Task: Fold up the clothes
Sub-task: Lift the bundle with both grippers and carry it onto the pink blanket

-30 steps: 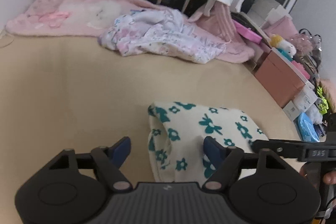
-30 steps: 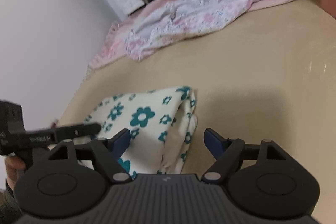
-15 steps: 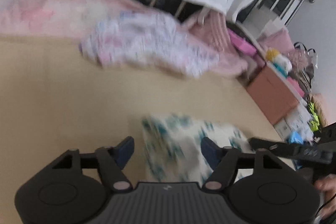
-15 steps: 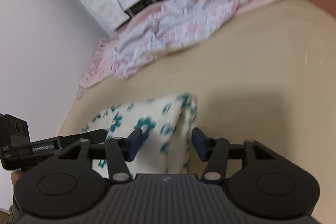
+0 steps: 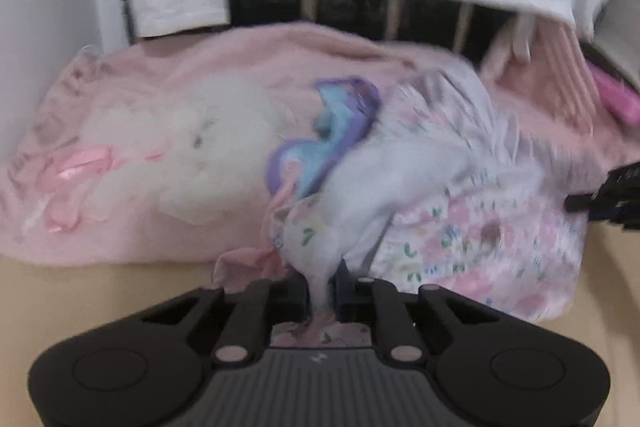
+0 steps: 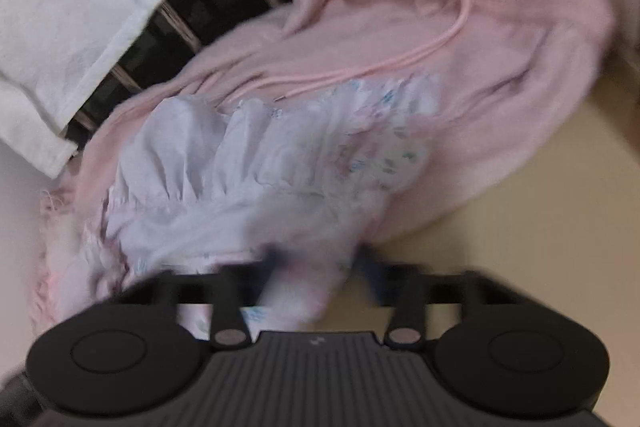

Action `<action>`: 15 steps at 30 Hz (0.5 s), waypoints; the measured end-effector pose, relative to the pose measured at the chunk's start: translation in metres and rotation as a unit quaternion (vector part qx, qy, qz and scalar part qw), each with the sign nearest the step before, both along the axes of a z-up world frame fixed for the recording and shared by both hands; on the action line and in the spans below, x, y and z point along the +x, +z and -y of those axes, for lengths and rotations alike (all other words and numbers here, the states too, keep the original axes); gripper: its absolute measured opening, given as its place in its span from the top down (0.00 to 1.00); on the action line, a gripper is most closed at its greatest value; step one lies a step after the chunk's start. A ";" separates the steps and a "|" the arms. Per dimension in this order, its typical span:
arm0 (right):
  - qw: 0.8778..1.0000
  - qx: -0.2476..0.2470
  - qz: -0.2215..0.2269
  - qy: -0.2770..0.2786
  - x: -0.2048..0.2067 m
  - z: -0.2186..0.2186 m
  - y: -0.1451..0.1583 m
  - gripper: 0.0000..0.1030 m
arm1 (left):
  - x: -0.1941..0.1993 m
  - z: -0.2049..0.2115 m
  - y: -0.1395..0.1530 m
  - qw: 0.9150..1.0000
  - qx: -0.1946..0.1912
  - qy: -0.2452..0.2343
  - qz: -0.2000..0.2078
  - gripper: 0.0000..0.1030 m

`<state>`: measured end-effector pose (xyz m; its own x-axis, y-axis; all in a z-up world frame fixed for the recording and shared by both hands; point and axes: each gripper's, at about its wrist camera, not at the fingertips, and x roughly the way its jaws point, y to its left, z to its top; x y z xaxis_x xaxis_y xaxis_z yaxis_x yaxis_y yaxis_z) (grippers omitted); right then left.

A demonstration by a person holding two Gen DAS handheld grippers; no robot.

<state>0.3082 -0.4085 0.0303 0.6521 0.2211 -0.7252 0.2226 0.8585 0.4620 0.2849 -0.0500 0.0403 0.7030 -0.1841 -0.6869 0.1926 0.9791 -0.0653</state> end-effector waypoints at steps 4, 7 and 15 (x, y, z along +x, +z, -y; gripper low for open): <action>0.999 0.002 0.022 0.035 0.009 -0.033 0.026 0.92 | -0.018 -0.035 0.025 0.998 0.003 0.042 0.052 0.93; 0.995 -0.010 0.069 0.078 0.015 -0.069 0.061 0.97 | -0.033 -0.071 0.052 0.990 0.004 0.081 0.113 0.94; 0.953 -0.016 0.116 0.280 0.032 -0.218 0.119 0.82 | -0.075 -0.139 0.103 0.952 0.075 0.227 0.192 0.29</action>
<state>0.3398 -0.1909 0.1495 0.5824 0.5618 -0.5876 -0.3797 0.8271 0.4144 0.2096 0.0890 0.1431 0.8910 0.2793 -0.3579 -0.2718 0.9596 0.0721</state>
